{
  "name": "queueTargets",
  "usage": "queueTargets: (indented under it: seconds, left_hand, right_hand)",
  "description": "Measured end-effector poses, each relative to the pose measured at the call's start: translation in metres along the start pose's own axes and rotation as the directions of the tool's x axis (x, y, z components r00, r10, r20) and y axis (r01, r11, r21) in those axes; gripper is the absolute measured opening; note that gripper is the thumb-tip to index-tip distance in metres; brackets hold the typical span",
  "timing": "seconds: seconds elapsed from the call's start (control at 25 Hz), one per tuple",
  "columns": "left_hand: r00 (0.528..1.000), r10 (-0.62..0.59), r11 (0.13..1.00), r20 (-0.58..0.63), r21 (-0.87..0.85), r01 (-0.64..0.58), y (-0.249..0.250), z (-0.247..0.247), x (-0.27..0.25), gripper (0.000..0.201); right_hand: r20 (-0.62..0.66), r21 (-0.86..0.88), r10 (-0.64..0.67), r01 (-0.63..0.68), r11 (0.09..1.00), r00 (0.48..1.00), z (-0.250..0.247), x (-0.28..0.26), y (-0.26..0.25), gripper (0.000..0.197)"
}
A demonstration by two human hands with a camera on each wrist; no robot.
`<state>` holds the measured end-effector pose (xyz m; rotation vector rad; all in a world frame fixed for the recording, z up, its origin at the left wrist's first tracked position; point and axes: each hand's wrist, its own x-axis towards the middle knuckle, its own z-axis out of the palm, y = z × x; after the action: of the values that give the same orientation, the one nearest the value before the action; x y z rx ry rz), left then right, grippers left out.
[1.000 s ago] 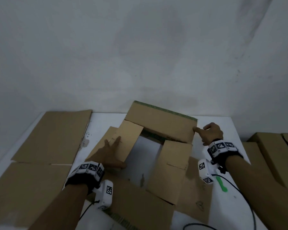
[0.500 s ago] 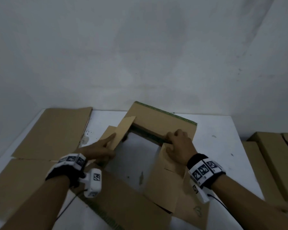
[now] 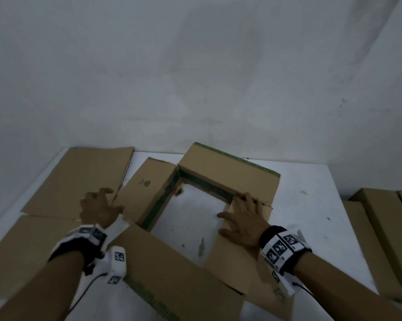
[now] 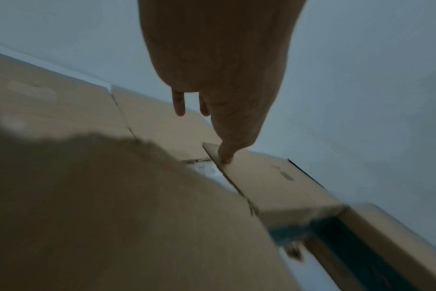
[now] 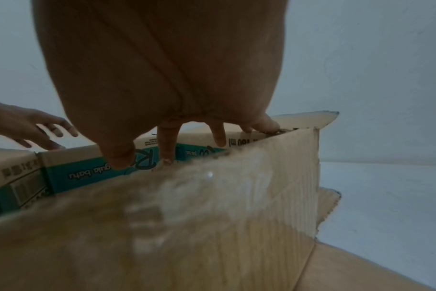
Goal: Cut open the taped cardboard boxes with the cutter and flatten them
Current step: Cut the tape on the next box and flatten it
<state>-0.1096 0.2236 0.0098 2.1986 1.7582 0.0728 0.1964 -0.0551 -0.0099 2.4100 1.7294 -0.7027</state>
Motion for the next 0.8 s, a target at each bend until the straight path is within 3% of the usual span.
queueTargets:
  seconds: [0.08,0.16,0.28,0.4,0.52,0.6,0.68,0.8]
  left_hand:
    - [0.981,0.182,0.971,0.061,0.144,-0.189,0.015,0.028,-0.001,0.031]
    - [0.946,0.260,0.941,0.192,0.169,-0.293,0.032,0.047,-0.006,0.033]
    - [0.930,0.262,0.950,0.257,0.102,-0.296,0.048,0.042,-0.008,0.045]
    - [0.891,0.255,0.923,0.375,0.180,-0.340,0.055,0.032,-0.004,0.064]
    - [0.889,0.241,0.921,0.389,0.199,-0.336,0.054,0.032,0.000,0.050]
    - [0.883,0.248,0.909,0.399,0.220,-0.354,0.052,0.030,0.002,0.048]
    - [0.876,0.238,0.902,0.420,0.239,-0.360,0.052,0.029,0.003,0.048]
    - [0.866,0.226,0.896,0.446,0.253,-0.365,0.055,0.026,0.003,0.050]
  right_hand:
    - [0.009,-0.032,0.008,-0.008,0.999,1.000,0.002,0.002,-0.001,0.063]
    - [0.008,-0.069,0.017,-0.017,0.997,1.000,0.005,0.004,-0.002,0.066]
    - [-0.001,-0.132,0.038,-0.038,0.991,0.999,0.012,0.005,-0.004,0.069]
    - [-0.014,-0.139,0.010,-0.012,0.990,1.000,0.016,0.001,-0.008,0.074]
    - [-0.156,0.044,-0.051,0.058,0.997,0.986,0.000,-0.011,-0.006,0.070]
    - [-0.368,0.254,-0.027,0.129,0.959,0.929,-0.010,-0.025,0.001,0.069]
    - [-0.579,0.363,0.007,0.251,0.897,0.815,-0.012,-0.047,0.012,0.062]
    - [-0.718,0.452,0.071,0.387,0.803,0.692,-0.002,-0.083,0.031,0.052]
